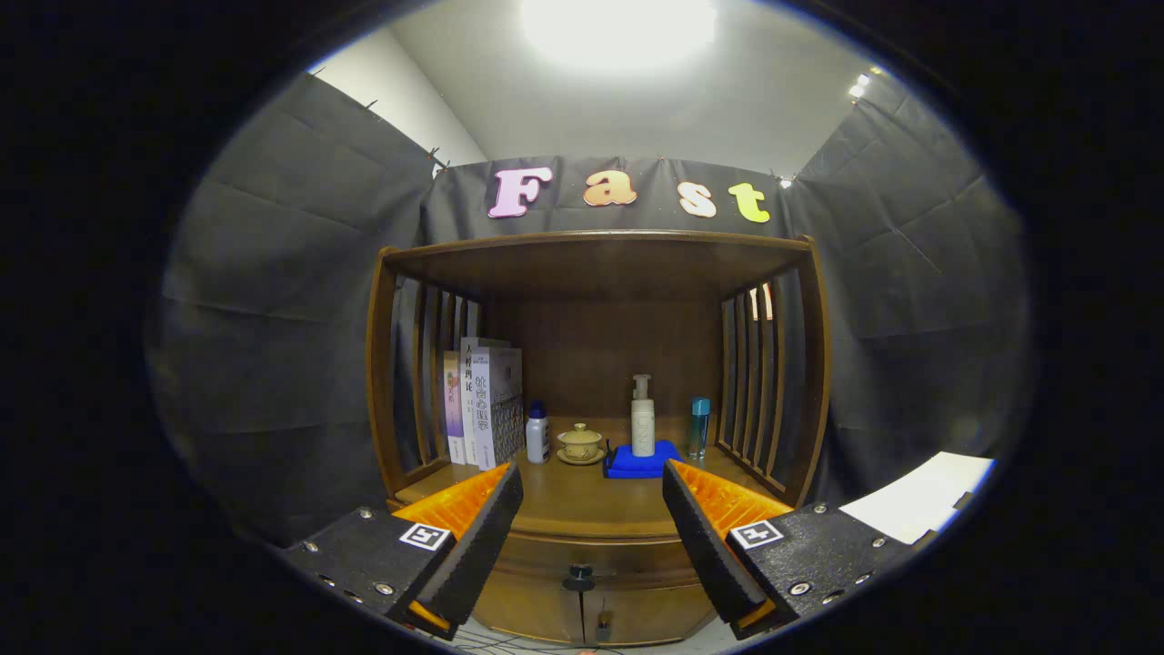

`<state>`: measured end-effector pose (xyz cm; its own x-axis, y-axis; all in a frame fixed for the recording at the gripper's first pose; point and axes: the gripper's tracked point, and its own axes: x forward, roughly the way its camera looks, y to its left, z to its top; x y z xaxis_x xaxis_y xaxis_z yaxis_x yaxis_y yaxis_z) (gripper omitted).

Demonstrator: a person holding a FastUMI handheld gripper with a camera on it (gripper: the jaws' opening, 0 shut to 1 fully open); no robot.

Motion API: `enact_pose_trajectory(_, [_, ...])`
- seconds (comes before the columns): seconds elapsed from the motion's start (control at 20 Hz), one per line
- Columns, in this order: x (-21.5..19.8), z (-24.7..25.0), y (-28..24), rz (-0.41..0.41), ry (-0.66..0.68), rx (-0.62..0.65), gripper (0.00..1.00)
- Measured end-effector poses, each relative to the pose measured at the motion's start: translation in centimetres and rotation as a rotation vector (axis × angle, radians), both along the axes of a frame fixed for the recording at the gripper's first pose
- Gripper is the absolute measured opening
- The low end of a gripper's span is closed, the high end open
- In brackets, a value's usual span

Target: Pull open the drawer, take out the items inside it, and place them on the countertop above the cabinet.

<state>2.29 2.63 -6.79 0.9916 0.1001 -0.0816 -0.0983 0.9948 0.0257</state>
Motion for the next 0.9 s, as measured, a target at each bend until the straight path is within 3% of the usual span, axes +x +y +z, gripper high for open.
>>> enact_pose_trajectory(0.2, [0.8,-2.2,0.8,0.042,0.031,0.057,0.96])
enact_pose_trajectory(0.55, [4.5,-7.2,0.6,0.021,0.11,-0.125,0.96])
enact_pose_trajectory(0.9, [6.3,-13.4,1.9,0.004,0.226,-0.099,0.95])
